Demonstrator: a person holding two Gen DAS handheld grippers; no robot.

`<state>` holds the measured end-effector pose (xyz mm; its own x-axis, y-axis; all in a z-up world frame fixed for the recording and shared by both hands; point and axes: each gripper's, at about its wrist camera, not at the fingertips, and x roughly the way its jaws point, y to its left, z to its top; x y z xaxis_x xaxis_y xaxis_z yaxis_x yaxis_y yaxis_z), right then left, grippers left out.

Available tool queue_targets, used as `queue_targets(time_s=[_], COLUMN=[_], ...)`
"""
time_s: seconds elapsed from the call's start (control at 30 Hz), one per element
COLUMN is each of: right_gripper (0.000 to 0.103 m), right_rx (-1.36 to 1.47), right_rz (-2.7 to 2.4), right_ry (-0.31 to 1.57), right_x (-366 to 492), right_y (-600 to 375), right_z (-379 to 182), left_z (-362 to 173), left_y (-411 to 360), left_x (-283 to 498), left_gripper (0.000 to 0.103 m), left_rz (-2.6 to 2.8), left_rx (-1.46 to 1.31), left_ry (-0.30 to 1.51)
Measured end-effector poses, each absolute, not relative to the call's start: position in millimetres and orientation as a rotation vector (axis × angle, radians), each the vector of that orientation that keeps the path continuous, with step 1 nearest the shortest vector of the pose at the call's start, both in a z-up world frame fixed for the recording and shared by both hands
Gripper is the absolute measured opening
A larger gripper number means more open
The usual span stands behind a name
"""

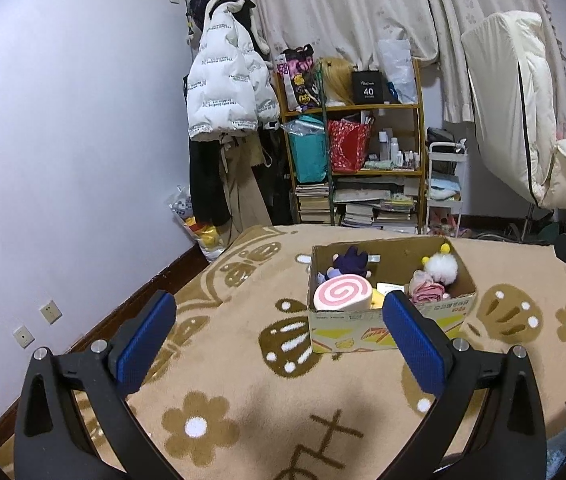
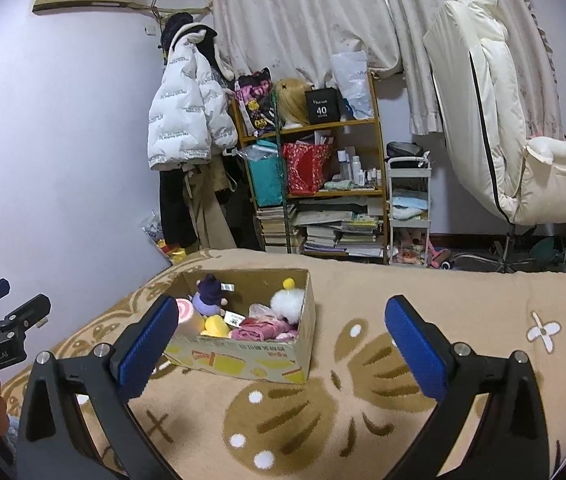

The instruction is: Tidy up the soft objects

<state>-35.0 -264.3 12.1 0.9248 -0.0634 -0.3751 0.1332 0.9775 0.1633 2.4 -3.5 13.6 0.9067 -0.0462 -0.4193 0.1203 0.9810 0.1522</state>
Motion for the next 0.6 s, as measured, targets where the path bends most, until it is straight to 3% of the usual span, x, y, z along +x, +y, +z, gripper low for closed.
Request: queue_targets(time_s=[0.6], right_gripper=[0.103], right_rx=[0.193], right_rz=[-0.115], right_ry=[0.426], right_x=[-19], right_y=[-272], right_z=[-9], left_z=[-4], left_y=[-7], left_x=[27], left_gripper=[0.102], left_rz=[-0.084], left_rx=[0.187], left_ry=[0.459])
